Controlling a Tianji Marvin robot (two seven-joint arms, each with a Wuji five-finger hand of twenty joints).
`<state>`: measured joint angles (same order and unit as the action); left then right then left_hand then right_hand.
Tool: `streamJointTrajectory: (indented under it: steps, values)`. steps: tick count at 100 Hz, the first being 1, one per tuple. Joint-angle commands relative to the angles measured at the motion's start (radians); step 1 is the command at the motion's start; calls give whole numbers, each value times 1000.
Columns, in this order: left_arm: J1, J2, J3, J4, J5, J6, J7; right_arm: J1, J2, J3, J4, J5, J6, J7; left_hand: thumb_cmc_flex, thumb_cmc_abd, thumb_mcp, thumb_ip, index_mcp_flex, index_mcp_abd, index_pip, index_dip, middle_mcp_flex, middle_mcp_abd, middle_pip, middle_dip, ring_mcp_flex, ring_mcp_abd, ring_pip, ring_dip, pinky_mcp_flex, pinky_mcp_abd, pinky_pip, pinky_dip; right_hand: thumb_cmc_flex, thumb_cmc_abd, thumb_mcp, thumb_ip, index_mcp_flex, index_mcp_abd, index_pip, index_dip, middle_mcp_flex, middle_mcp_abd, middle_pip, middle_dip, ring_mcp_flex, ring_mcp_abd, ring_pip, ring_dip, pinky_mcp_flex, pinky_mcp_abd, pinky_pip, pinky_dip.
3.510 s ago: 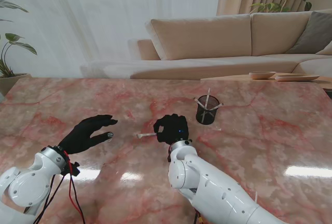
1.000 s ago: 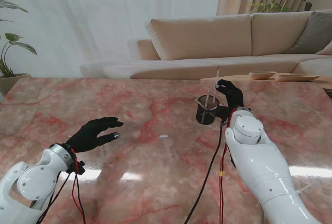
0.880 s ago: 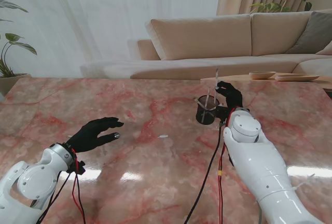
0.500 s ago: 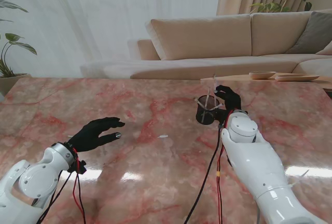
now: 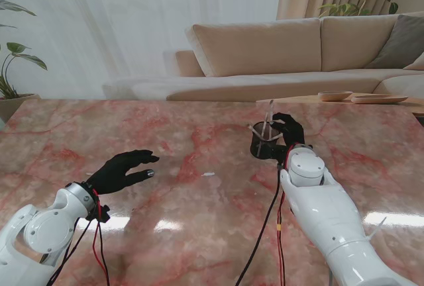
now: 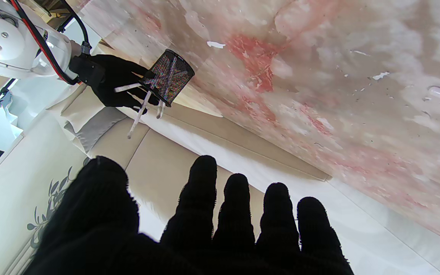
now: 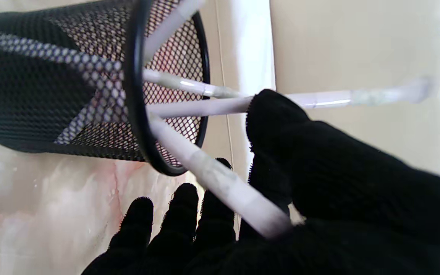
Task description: Insert makeup brushes into the holder
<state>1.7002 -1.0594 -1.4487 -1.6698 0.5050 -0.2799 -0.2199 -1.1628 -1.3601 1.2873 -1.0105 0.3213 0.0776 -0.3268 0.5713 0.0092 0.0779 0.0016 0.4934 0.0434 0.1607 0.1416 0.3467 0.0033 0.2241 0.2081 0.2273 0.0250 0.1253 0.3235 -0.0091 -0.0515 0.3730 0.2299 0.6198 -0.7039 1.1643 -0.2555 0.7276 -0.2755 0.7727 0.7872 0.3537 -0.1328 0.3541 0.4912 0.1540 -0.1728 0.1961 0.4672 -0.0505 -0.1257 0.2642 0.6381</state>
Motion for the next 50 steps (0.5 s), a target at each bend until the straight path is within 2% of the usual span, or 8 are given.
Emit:
streamJointTrajectory:
  steps: [1,8,15,23,28,32,41,50]
  values:
    - [7,0,1,3,0,3,0,-5,-1,-4,11,1,3,8,16,12,-34,-7,9,-35,10,10,-36,-17,-25,-12,-34,-46,-24,-10,-3,-17,-32,-12,-34,-26,23,31,-36,-22,-20,-10,-27,-8,-6,3,-42,-12,-14,-14,-6,-13,13,1]
    - [7,0,1,4,0,2,0,-3,0,-10,16,-21,5,3,17,12,-34,-7,9,-34,10,10,-37,-16,-25,-12,-34,-46,-24,-10,-3,-18,-32,-12,-72,-16,34,57,-58,8,-115,11,-37,-6,-5,13,-41,-9,-27,3,-6,-10,12,-6]
    - [6,0,1,5,-1,0,-1,-1,1,-12,20,-33,7,1,17,12,-34,-7,8,-35,10,10,-37,-16,-25,-12,-34,-45,-24,-10,-2,-18,-32,-12,-132,14,42,149,-68,68,-259,-9,-51,-6,-10,13,-42,-6,-32,6,-7,-8,15,-8]
    - [5,0,1,6,0,-1,0,0,2,-13,24,-39,4,3,17,12,-33,-7,9,-34,10,10,-37,-15,-25,-12,-34,-44,-24,-10,-3,-17,-33,-12,-137,23,18,156,-69,76,-282,-6,-55,-6,-10,13,-44,-5,-33,9,-7,-8,14,-10]
    - [5,0,1,6,0,0,0,0,3,-15,26,-48,1,3,17,12,-33,-7,9,-34,10,10,-37,-17,-25,-12,-35,-45,-24,-10,-2,-18,-33,-12,-111,3,-9,91,-56,47,-231,19,-48,-5,-7,14,-42,-2,-29,13,-8,-6,17,-9]
    - [6,0,1,6,0,0,0,0,4,-16,28,-54,0,2,17,12,-33,-7,9,-34,10,10,-37,-17,-25,-12,-36,-45,-24,-10,-3,-18,-34,-12,-82,-28,-33,33,-48,-21,-94,44,-39,-4,-4,16,-41,0,-24,15,-9,-6,21,-6]
    - [6,0,1,6,0,-1,0,6,-4,-19,42,-67,-14,-30,18,10,-33,-8,8,-36,10,10,-38,-17,-25,-12,-36,-45,-24,-10,-3,-17,-34,-12,-54,-47,-57,13,48,-121,64,164,1,-7,18,27,-33,7,6,25,-11,-4,36,8]
    - [5,0,2,8,0,-3,1,5,-3,-21,45,-80,-17,-35,19,10,-33,-8,8,-33,10,10,-38,-16,-25,-12,-35,-45,-24,-10,-2,-18,-34,-11,-47,-39,-84,10,106,-138,28,191,35,-12,22,29,-30,15,30,14,-17,-2,47,23]
